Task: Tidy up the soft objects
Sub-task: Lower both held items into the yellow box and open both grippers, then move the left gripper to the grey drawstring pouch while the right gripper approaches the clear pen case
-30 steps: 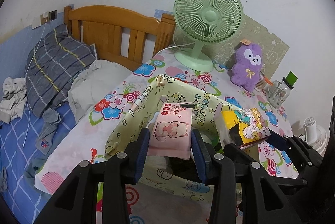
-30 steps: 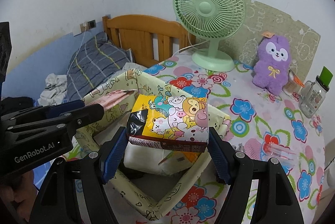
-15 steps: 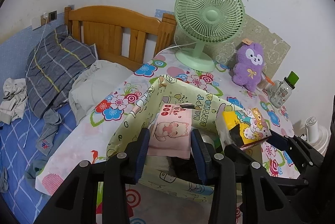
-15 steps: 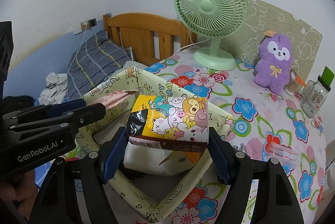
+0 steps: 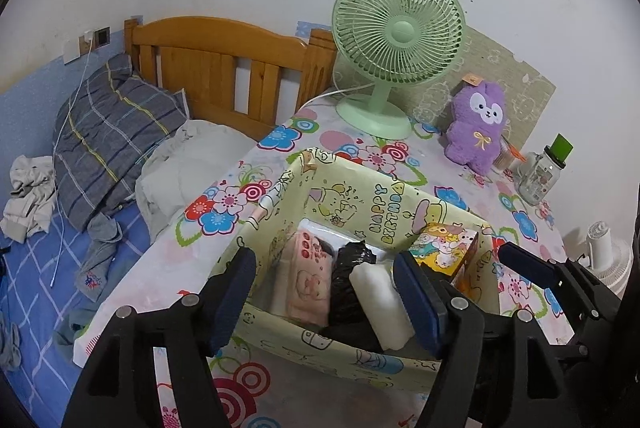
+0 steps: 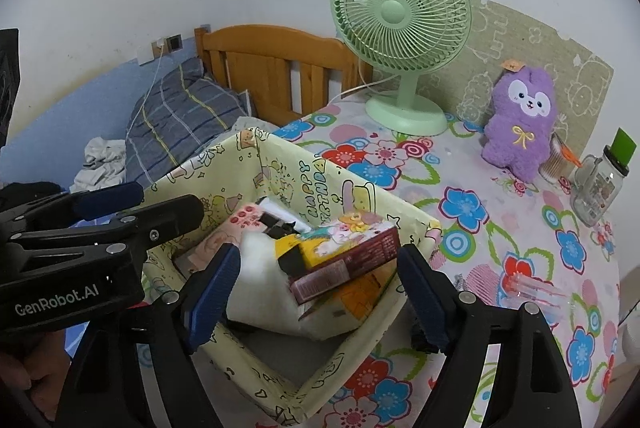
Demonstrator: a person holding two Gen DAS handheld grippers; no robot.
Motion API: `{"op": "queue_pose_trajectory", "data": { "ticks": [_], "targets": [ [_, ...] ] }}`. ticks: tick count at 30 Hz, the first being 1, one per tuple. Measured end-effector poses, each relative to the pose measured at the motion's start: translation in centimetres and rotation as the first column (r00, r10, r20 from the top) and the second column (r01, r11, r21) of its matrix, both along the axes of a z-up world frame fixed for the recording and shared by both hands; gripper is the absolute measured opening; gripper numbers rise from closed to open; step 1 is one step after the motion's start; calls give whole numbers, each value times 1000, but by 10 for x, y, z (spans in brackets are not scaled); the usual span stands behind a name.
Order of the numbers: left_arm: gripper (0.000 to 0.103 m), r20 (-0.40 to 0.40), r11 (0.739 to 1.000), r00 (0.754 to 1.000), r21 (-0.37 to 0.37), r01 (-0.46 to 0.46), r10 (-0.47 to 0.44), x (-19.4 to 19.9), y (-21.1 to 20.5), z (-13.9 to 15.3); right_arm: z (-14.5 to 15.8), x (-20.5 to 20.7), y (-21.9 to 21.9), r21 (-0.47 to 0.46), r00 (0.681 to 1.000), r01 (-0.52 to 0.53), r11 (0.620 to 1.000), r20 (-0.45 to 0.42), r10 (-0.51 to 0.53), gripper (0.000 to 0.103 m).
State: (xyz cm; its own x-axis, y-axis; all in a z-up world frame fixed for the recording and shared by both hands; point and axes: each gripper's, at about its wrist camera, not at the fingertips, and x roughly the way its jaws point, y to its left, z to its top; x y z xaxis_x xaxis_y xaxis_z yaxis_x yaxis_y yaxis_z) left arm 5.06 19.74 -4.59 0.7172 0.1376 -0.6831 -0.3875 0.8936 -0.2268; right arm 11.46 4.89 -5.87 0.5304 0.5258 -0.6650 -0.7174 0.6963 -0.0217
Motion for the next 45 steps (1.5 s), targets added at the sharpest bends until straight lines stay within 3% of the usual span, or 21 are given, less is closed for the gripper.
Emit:
{"op": "queue_pose_trajectory", "data": {
  "ticks": [23,45],
  "targets": [
    [73,26,998,998,37,50,-51,-2,-36,13,12,-5,-38,28,998,56,998,22,-56,84],
    [75,16,980,982,74,185,-187,29,-119,14,13,5,-122,63,986,166,984,21,-168,84]
  ]
}}
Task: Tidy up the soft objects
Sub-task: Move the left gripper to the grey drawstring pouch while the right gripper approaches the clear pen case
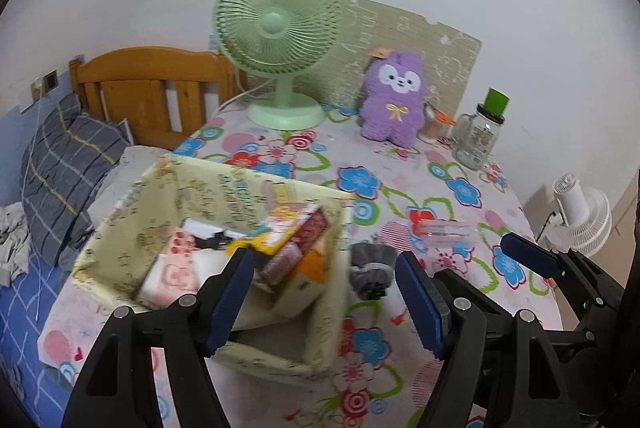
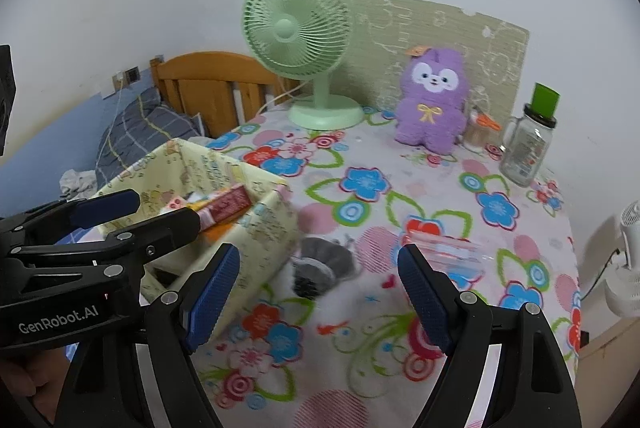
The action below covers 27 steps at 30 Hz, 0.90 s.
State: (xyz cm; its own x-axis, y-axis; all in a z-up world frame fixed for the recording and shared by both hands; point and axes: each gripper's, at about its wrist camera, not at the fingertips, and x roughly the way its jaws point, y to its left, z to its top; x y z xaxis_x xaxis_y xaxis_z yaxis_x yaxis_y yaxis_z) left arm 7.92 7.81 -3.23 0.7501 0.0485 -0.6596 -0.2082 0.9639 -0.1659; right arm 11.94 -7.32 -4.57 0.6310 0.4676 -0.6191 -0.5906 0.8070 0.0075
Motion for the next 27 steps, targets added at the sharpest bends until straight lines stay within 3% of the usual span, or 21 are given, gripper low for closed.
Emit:
{"op": "queue_pose_trajectory", "data": {
  "ticks": [27],
  "targets": [
    [77,-94,985,983,44,164,-160,83,-90,-41,-47,56,-103,11,977,196,981,-84,-195,84]
  ]
}}
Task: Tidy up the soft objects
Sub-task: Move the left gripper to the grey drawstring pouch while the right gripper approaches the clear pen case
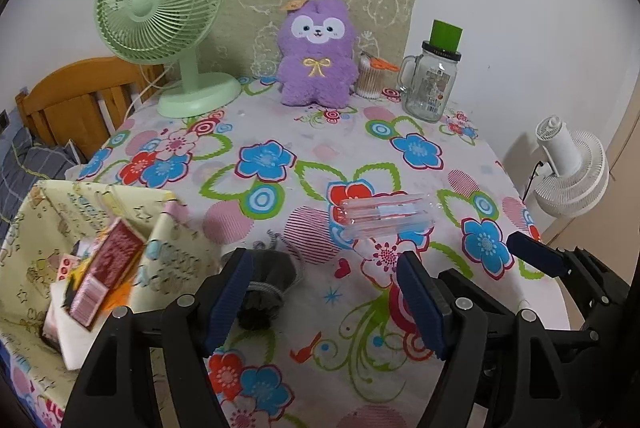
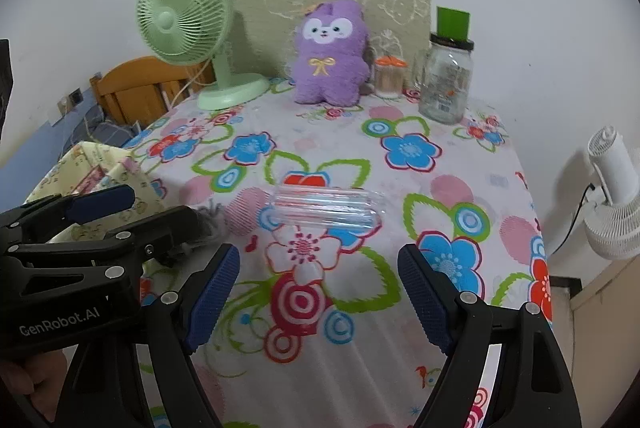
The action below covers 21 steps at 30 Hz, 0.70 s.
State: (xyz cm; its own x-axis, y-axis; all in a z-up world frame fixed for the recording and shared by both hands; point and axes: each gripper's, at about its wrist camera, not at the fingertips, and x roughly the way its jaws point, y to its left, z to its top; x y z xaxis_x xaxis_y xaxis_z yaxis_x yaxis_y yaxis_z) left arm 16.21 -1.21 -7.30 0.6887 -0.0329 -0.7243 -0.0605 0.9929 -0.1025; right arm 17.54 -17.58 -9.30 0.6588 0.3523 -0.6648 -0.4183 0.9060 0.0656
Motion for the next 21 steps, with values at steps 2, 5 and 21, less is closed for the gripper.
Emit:
{"op": "queue_pose_trajectory", "data": {
  "ticks": [2,5,21],
  "targets": [
    [79,-25,1000,1000,-12,1,-1,9,2,-7,-5,5,-3,9,1000,9,1000,-11,-9,84],
    [79,-54,1000,999,-22,-6,5,17,5,-15,-15,15,-4,21,999,31,999,-38,-30,84],
    [91,-99,999,994,3,-33,33,26,-2,-40,-50,51,2,-67,999,-4,998,-50,1,84]
  ]
}}
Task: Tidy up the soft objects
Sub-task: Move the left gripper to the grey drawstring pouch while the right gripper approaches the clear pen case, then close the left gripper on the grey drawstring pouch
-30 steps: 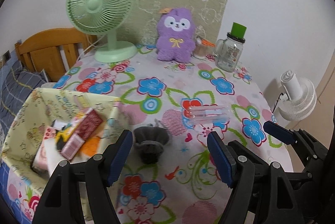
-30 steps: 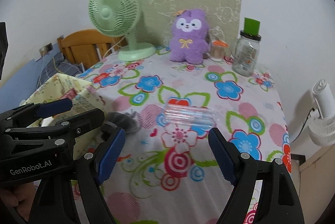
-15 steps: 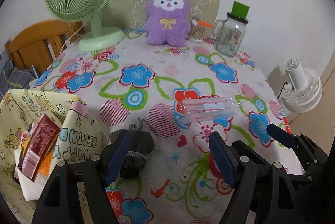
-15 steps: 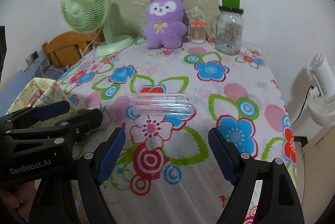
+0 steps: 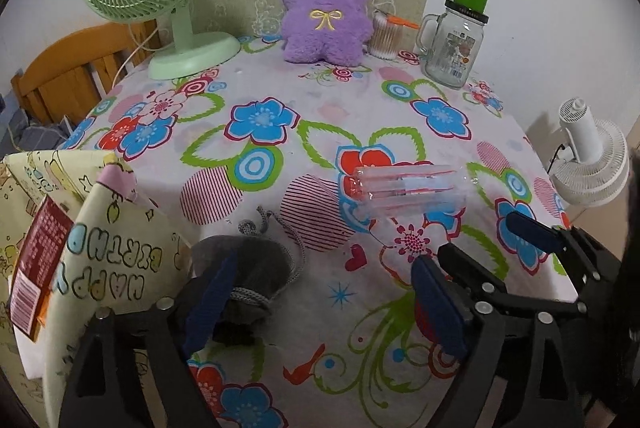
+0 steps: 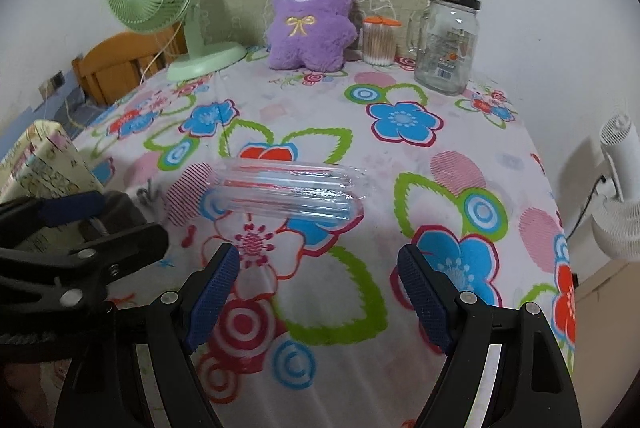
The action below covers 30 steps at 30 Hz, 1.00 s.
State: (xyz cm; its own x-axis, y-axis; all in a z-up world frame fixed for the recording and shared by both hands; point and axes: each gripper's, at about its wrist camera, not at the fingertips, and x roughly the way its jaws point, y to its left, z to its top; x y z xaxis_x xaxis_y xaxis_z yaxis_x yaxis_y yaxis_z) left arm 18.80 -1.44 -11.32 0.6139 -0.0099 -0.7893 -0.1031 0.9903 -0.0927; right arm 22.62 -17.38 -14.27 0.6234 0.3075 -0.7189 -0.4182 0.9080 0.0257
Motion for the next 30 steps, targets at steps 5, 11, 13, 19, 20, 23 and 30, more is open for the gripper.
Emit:
{"op": "queue_pose_trajectory", "data": {
  "ticks": [5,11,13,19,20,23,30],
  "targets": [
    [91,29,999,998,7,-47,47,-12,-1,1,-13,17,-4,29,991,-94,995,-93,96,84],
    [102,83,991,991,68,-114,108,-36,-13,-5,-12,28,-5,-4,990,-119,993,-76,118,84],
    [103,85,985,989,112,-129,120,-35,-18,-10,-11,33,-11,24,991,-105,994,-80,106,84],
    [103,88,970,982,163,-182,170,-29,-14,-15,-11,46,-12,59,992,-81,995,-94,87,84],
    [103,85,965,981,181,-189,176,-30,-16,-16,-10,48,-11,58,992,-79,995,-93,84,84],
    [103,87,961,979,192,-201,187,-38,-19,-18,-10,50,-6,49,992,-81,996,-89,85,84],
    [103,88,973,973,62,-222,216,-42,-5,-10,-9,52,1,32,994,-83,996,-75,85,84]
  ]
}}
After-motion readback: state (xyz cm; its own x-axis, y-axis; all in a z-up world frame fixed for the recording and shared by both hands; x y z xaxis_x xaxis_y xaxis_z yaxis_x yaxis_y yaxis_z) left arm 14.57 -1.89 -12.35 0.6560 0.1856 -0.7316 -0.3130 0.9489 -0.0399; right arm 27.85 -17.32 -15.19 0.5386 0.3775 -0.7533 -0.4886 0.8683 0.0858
